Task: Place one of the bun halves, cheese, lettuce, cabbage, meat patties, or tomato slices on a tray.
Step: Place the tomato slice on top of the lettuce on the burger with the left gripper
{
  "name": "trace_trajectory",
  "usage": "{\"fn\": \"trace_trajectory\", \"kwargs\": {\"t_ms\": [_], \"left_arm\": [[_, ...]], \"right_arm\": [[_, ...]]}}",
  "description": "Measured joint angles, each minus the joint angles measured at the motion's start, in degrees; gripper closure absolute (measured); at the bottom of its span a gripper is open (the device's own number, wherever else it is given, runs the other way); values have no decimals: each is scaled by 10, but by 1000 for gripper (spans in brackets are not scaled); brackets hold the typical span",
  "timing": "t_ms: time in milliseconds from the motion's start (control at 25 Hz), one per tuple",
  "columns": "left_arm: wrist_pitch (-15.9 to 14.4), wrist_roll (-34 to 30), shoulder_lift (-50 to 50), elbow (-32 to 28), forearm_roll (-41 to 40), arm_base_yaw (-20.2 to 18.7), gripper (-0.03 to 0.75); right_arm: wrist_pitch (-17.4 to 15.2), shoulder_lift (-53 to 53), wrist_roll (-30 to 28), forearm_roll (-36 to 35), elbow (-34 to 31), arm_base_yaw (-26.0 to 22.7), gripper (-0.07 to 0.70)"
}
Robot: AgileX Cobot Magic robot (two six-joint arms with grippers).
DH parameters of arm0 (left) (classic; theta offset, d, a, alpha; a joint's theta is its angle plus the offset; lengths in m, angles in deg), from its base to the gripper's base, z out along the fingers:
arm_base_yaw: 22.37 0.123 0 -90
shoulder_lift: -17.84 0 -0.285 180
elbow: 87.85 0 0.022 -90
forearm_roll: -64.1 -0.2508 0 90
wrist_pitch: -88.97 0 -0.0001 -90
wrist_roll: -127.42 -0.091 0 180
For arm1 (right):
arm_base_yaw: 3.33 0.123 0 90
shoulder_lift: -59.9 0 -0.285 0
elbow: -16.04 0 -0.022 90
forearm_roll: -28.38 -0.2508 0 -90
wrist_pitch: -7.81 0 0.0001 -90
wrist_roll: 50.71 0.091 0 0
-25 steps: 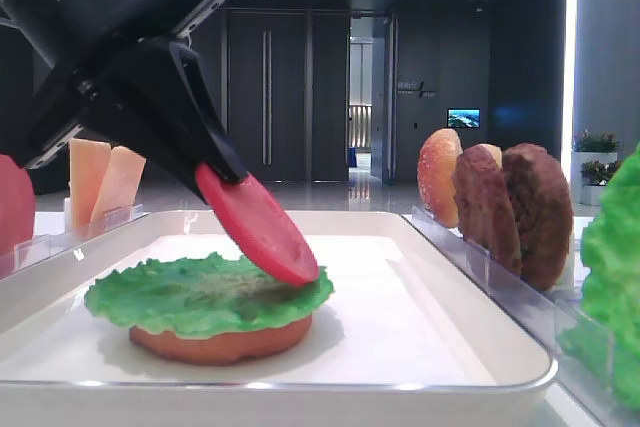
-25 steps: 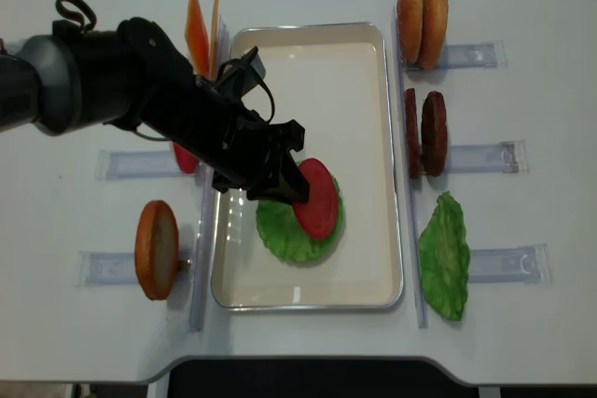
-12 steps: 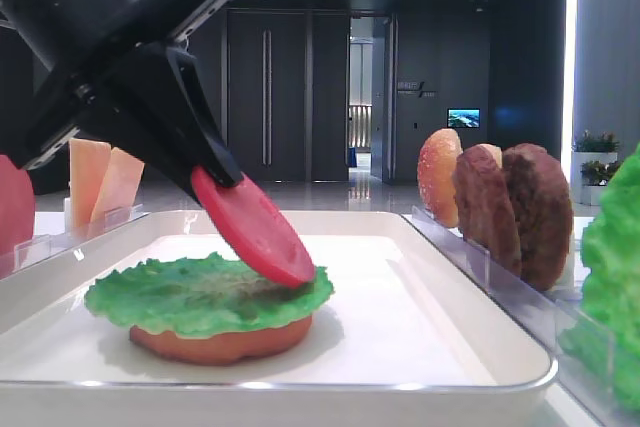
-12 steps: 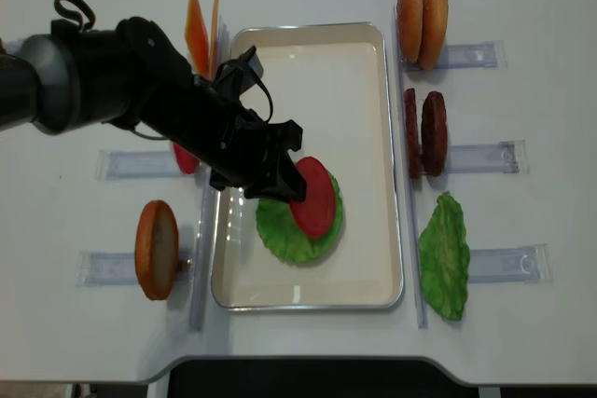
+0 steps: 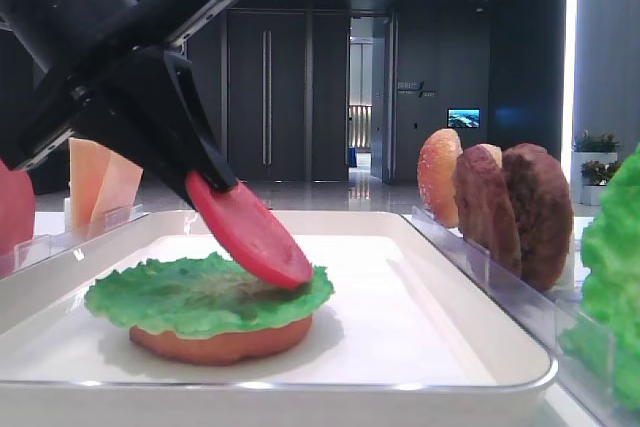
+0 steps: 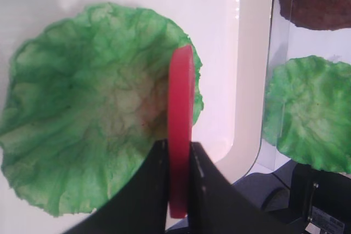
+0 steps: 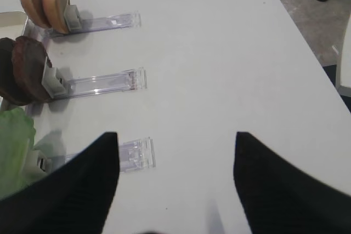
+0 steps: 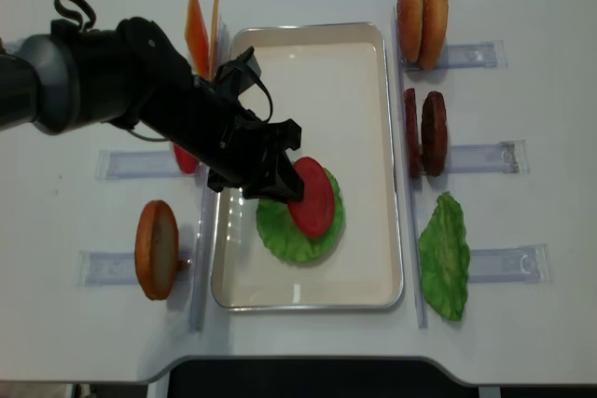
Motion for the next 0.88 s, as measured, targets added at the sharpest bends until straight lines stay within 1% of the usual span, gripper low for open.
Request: {"fn": "trace_trajectory", "kwargs": {"t_ms": [120, 200, 240, 360, 480, 560, 680, 800, 880], "left_arm": [[0, 3, 0, 0, 0, 0, 653], [0, 5, 0, 0, 0, 0, 622], [0, 7, 0, 0, -1, 0, 592], [0, 11, 0, 0, -5, 0, 468], [-2, 13, 0, 0, -8, 0, 314], [-7, 15, 0, 0, -11, 0, 241], [-10, 25, -1, 0, -20, 0, 197], [-13, 49, -11, 0, -44, 0, 185], [-20, 67, -20, 0, -62, 2, 184]], "right_arm": [[0, 0, 0, 0, 0, 0, 199], [0, 0, 0, 0, 0, 0, 199], [0, 0, 0, 0, 0, 0, 199], [0, 0, 0, 0, 0, 0, 199], [0, 0, 0, 0, 0, 0, 199], [0, 0, 0, 0, 0, 0, 199], [0, 0, 0, 0, 0, 0, 199], [0, 0, 0, 0, 0, 0, 199], [0, 0, 0, 0, 0, 0, 199]]}}
